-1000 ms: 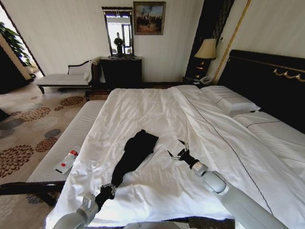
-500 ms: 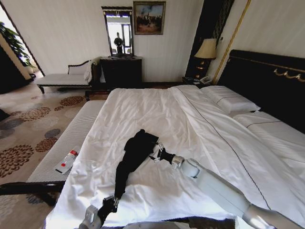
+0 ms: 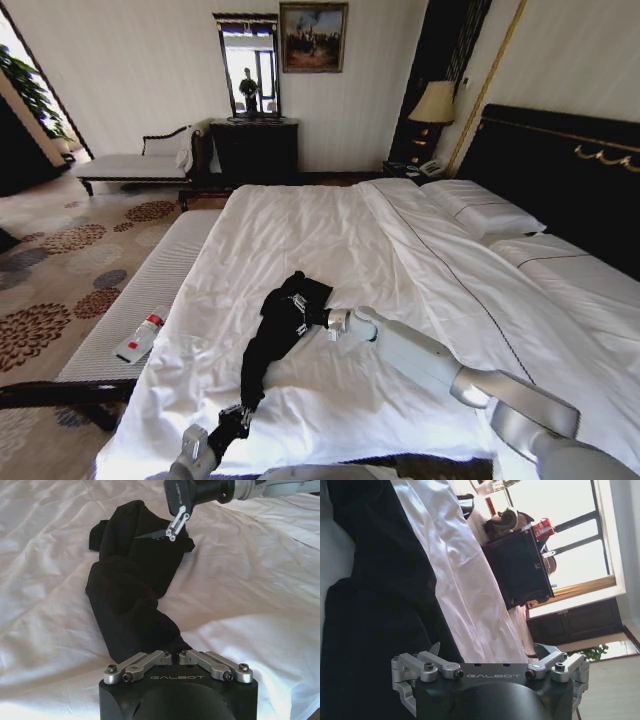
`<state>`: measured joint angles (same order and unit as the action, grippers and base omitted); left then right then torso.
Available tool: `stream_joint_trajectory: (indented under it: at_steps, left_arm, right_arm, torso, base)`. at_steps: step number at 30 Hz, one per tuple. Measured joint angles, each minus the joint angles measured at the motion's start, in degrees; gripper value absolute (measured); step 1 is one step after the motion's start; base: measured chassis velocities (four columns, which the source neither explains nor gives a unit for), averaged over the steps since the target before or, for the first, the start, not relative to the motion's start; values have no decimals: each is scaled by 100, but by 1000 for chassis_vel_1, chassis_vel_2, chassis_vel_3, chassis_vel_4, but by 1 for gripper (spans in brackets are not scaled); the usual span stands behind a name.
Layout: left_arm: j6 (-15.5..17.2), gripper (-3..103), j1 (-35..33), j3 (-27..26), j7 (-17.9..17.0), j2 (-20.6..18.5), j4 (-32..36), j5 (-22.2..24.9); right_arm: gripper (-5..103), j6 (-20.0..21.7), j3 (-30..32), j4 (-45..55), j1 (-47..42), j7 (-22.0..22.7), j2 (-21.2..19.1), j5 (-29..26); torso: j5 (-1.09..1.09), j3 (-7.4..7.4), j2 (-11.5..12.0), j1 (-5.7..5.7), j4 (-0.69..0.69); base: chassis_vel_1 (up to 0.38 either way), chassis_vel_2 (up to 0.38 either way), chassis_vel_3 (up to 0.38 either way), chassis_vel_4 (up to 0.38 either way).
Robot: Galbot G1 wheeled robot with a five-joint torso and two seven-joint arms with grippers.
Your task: Fold the clothes on the bed.
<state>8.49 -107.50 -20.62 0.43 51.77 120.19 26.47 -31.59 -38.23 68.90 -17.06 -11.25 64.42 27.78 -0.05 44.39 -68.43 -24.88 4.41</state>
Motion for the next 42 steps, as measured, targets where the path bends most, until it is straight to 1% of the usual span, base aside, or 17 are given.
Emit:
stream_joint_trajectory:
  at_steps: [6, 7, 9, 11, 15, 17, 19, 22, 24, 26, 28, 30, 33, 36, 37, 40, 42]
  left_arm:
    - [-13, 2, 46, -27, 25, 75, 1, 68]
    - [-27, 2, 49, -54, 34, 100, 10, 91]
    - [-44, 2, 48, -82, 43, 142, 23, 120]
    - [-54, 2, 43, -88, 52, 163, 30, 124]
    - [-105, 2, 20, -61, 84, 204, 3, 115]
    - [-117, 2, 19, -51, 91, 207, -5, 111]
    - [-137, 2, 18, -25, 103, 221, -15, 99]
    - [-141, 2, 17, -12, 107, 230, -13, 95]
    - [-147, 2, 11, 1, 111, 234, 8, 94]
    - [-151, 2, 9, 6, 112, 234, 15, 92]
    - [-163, 2, -5, 28, 117, 243, 42, 79]
    - [-164, 2, -7, 30, 117, 244, 46, 78]
    - [-183, 2, -34, 39, 124, 257, 86, 69]
    - [-188, 2, -38, 35, 126, 258, 98, 69]
    - [-196, 2, -39, 21, 128, 259, 103, 72]
    - [-204, 2, -39, 3, 130, 258, 107, 85]
    - [-209, 2, -38, -6, 132, 253, 109, 99]
  right_arm:
    - [100, -429, -432, -635, 536, -106, 431, 487]
    - [100, -641, -526, -837, 686, -234, 556, 763]
    - [100, -841, -661, -952, 861, -483, 597, 950]
    - [100, -905, -700, -959, 935, -597, 591, 966]
    - [100, -1029, -831, -900, 1192, -1252, 559, 810]
    - [100, -1042, -873, -904, 1258, -1425, 566, 775]
    - [100, -1076, -997, -982, 1390, -1834, 649, 707]
    - [100, -1095, -1031, -1094, 1459, -2062, 751, 692]
    - [100, -1164, -1041, -1431, 1587, -2446, 998, 705]
    - [100, -1187, -1042, -1542, 1619, -2505, 1071, 726]
    - [103, -1326, -1042, -2006, 1730, -2627, 1319, 868]
    - [103, -1350, -1041, -2069, 1744, -2647, 1356, 893]
    - [91, -1426, -1034, -2494, 1821, -2802, 1592, 1027]
    - [86, -1429, -1040, -2596, 1839, -2878, 1650, 1034]
    - [76, -1429, -1053, -2651, 1846, -2958, 1682, 1035]
    - [70, -1429, -1066, -2711, 1847, -3009, 1716, 1042]
    - [59, -1429, -1068, -2749, 1839, -3023, 1733, 1043]
  torso:
    - [0, 0, 1, -1, -1]
    - [0, 0, 0, 0, -1]
    - [1, 0, 0, 0, -1]
    - [0, -1, 0, 0, 0]
    - [1, -1, 0, 0, 0]
    - [1, -1, 0, 0, 1]
    - [1, -1, 0, 0, 1]
    - [1, -1, 0, 0, 0]
    - [1, -1, 0, 0, 0]
    - [1, -1, 0, 0, 0]
    - [1, -1, 0, 0, 0]
    - [0, -1, 0, 0, -1]
    - [1, 0, 0, 1, 0]
    - [1, 0, 0, 1, 0]
    - [1, -1, 0, 1, 0]
    - [1, -1, 0, 1, 0]
    - [1, -1, 0, 1, 0]
  base:
    - [0, 0, 0, 0]
    - [0, 0, 0, 0]
    - [0, 0, 0, 0]
    - [0, 0, 0, 0]
    - [0, 0, 0, 0]
    - [0, 0, 0, 0]
    - [0, 0, 0, 0]
    - [0, 0, 0, 0]
    - [0, 0, 0, 0]
    - [0, 0, 0, 0]
    - [0, 0, 0, 0]
    - [0, 0, 0, 0]
    - [0, 0, 0, 0]
    - [0, 0, 0, 0]
    - [0, 0, 0, 0]
    - [0, 0, 0, 0]
    - [0, 0, 0, 0]
